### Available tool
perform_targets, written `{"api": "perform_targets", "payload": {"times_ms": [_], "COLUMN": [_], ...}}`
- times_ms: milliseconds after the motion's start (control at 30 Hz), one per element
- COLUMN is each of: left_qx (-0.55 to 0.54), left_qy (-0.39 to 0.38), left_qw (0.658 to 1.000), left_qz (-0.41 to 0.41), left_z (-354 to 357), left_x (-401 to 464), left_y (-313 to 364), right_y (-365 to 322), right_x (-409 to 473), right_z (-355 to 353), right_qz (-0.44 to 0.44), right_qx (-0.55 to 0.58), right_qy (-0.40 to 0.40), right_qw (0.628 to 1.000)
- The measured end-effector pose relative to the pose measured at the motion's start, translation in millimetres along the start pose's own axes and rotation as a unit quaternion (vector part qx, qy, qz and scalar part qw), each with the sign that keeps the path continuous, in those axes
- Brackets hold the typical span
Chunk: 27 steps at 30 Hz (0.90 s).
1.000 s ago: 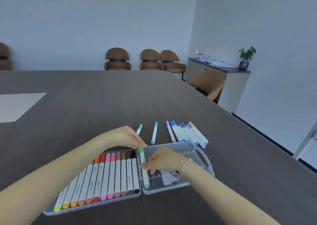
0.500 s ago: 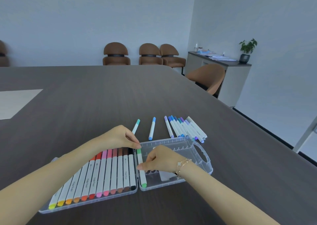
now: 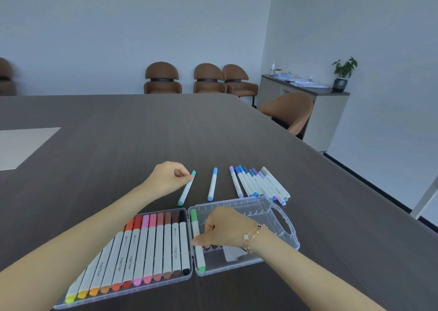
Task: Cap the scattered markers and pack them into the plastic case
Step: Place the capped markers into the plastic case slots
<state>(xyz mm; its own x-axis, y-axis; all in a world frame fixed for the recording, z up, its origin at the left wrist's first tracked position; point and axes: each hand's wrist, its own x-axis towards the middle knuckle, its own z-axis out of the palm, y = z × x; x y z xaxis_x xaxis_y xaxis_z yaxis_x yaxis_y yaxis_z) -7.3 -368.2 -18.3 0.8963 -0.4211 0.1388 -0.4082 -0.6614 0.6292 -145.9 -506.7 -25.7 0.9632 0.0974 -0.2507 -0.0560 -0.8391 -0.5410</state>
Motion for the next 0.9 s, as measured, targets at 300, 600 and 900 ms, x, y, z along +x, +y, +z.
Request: {"api": "perform_targets", "payload": {"times_ms": [300,600,900], "left_qx": [0.108,-0.019,-0.221], "left_qy": [-0.069,-0.058,-0.104], "left_qw": [0.987,0.992,0.962], "left_qz": [-0.092,-0.112,-0.122], "left_z": [18,11,-8], "left_x": [66,82,41], "left_y": [-4,13,44], "right_y": [16,26,8], "right_x": [21,44,35], "right_z": [-13,-25,-41], "right_qz": [0.033,0.036,0.056], "right_qx": [0.023,0.123,0.440], "right_qy": [0.049,0.105,0.048], "right_qw": [0.998,0.986,0.895]}}
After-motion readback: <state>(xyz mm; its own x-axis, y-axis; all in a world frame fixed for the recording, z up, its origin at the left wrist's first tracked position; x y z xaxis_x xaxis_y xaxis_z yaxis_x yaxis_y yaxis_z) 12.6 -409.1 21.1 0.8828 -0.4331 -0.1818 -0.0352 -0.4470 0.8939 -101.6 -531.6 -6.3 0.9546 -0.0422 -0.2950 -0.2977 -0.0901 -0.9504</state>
